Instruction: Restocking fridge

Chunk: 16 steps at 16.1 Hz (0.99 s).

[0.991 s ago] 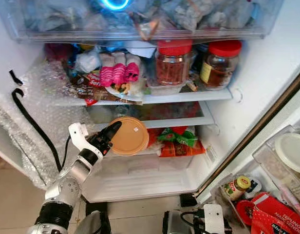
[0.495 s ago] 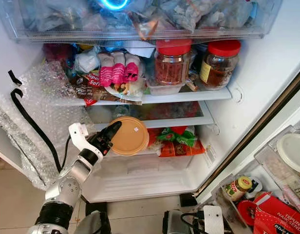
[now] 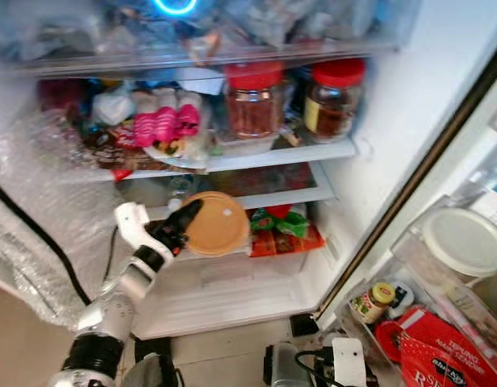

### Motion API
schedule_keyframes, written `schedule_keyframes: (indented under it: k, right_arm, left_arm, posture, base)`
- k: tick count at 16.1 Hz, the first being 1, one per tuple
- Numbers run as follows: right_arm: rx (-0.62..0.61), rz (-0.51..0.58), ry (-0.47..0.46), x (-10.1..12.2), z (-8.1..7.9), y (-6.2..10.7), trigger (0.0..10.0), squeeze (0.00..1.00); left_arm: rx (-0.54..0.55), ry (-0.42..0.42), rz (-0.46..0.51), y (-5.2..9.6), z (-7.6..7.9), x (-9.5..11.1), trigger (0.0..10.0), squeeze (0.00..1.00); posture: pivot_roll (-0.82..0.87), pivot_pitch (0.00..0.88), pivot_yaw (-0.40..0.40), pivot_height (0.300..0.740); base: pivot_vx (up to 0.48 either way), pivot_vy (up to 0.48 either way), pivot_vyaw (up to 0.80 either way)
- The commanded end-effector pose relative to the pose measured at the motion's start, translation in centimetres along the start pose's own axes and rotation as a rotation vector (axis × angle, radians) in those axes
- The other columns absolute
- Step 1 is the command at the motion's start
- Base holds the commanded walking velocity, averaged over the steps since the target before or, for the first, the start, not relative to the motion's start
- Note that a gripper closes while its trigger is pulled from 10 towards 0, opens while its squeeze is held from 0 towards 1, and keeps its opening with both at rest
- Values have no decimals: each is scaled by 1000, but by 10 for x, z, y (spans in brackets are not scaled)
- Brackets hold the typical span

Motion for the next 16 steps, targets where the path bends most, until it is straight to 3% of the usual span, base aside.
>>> schedule_keyframes:
  k: [1,11,16]
  right_arm:
    - [-17,-34,-7,-11,4,3,10000,0]
    - [-5,-33,-6,-11,1,3,10000,0]
    - [1,-30,-9,-12,-1,4,10000,0]
  left_arm:
    - [11,-9,11,2,-4,6,10000,0]
    - [63,7,-1,0,-17,3,10000,0]
    - [91,91,48,-16,-22,7,10000,0]
  posture:
    - [-190,76,-11,640]
    - [-188,70,-11,640]
    - [-198,78,-13,640]
  base:
    - [0,-315,0]
    - [0,-24,0]
    - [0,0,0]
Point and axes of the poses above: a point about 5 cm out from each wrist's last joint towards the gripper, its own y axis pointing back from the gripper into the wrist, its own x axis along the axis of the wrist's last joint, z = x × y, the point moved 5 cm from there along -y, pointing out of the wrist towards the gripper, and after that the axes turned 14 degrees about y, right-handed, at the moved point
